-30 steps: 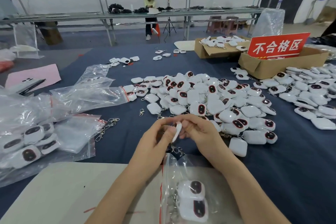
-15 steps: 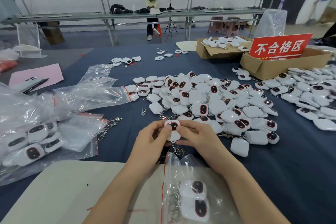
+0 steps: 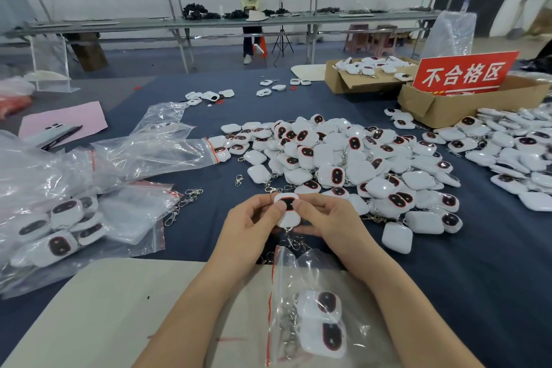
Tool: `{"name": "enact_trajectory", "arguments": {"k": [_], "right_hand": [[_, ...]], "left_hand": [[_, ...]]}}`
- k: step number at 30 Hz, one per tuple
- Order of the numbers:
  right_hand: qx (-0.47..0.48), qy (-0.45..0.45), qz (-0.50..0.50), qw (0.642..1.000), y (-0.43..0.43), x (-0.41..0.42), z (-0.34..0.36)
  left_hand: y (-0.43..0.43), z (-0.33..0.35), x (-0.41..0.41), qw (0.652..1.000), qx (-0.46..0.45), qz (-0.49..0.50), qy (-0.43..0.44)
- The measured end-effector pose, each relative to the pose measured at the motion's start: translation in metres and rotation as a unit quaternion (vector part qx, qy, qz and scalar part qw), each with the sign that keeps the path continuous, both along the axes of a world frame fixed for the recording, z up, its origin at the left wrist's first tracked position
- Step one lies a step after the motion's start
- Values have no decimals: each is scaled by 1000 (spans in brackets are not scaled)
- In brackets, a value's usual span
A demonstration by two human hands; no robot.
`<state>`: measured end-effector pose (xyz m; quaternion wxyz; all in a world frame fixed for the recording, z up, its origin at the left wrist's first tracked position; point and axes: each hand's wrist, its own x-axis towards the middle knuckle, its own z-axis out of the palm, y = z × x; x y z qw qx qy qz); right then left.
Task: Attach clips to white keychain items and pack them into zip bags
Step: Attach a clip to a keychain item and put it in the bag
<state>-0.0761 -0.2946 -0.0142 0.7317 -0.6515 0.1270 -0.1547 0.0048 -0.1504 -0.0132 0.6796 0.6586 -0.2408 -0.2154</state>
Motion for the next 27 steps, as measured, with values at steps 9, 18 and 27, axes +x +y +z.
{"name": "enact_trajectory", "arguments": {"k": [9,18,27], "right_hand": [[-2,-7,-10,1000,1,2,-2],[3,-28,14,1000,0,1,-6],[-18,-23,4,1000,-1,1,-7]], "left_hand": [[0,-1,0,1000,-1,-14,-13],[0,-3,-2,998,17,-1,-65],[-2,-5,0,996,24,9,-86]]}}
